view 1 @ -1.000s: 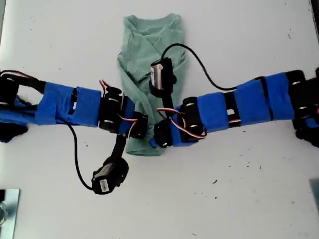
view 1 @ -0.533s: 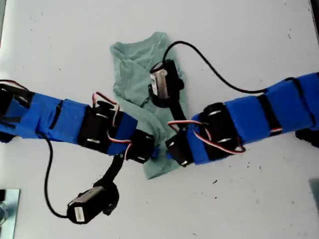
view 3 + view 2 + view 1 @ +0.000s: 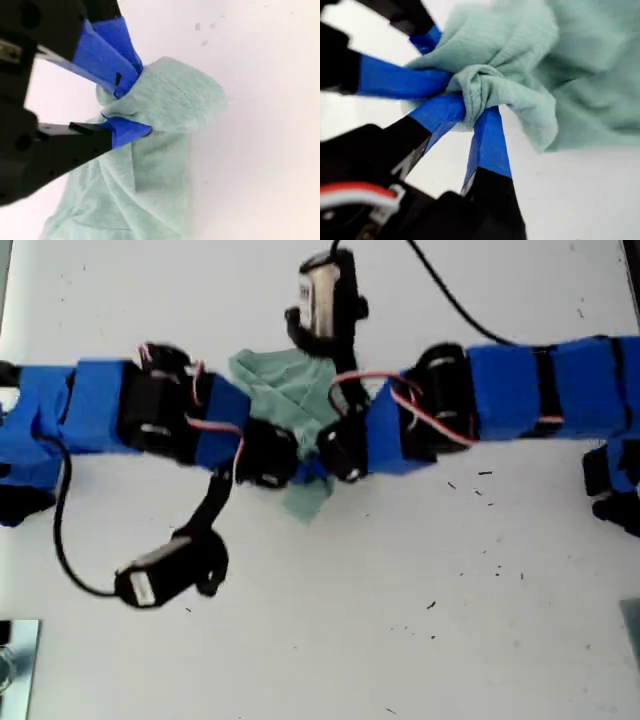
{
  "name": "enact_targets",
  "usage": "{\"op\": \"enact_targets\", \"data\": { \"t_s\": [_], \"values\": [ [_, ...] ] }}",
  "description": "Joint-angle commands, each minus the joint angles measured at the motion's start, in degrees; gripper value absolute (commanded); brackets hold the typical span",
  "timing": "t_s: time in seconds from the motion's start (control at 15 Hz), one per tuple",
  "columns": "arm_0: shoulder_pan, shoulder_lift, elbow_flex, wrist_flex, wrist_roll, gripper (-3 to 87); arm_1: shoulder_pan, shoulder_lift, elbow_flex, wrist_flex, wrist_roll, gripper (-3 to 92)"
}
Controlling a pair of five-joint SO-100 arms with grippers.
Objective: Fold t shirt
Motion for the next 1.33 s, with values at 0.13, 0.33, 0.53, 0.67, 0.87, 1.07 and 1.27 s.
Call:
{"op": "enact_targets", "data": {
  "t_s": [0.13, 0.33, 0.53, 0.67, 0.87, 1.07, 1.27],
  "values": [
    [-17.3, 6.5, 0.1, 1.8, 10.1, 0.7, 15.5, 5.4, 5.4, -8.4, -5.0, -1.1],
    [-21.7, 20.4, 6.2, 1.9, 12.7, 30.2, 22.2, 12.8, 4.6, -4.5, -12.1, 40.9],
    [-35.5, 47.7, 32.5, -3.4, 15.1, 30.1, 39.1, 44.6, 28.0, -3.2, -10.4, 32.7],
    [-39.9, 61.3, 49.9, -7.7, 16.1, 29.7, 49.5, 65.8, 44.0, 1.1, -9.0, 32.7],
    [-35.5, 80.1, 73.4, -15.1, 10.6, 26.3, 44.6, 82.8, 62.7, 4.7, -5.1, 32.6],
    [-17.6, 115.2, 102.8, -19.2, -5.4, 3.1, 28.7, 116.8, 95.9, 9.3, 7.4, 15.9],
    [-0.7, 127.9, 123.5, -22.1, -22.6, 5.5, 15.1, 116.5, 108.5, 5.1, 16.2, 12.7]
  ]
}}
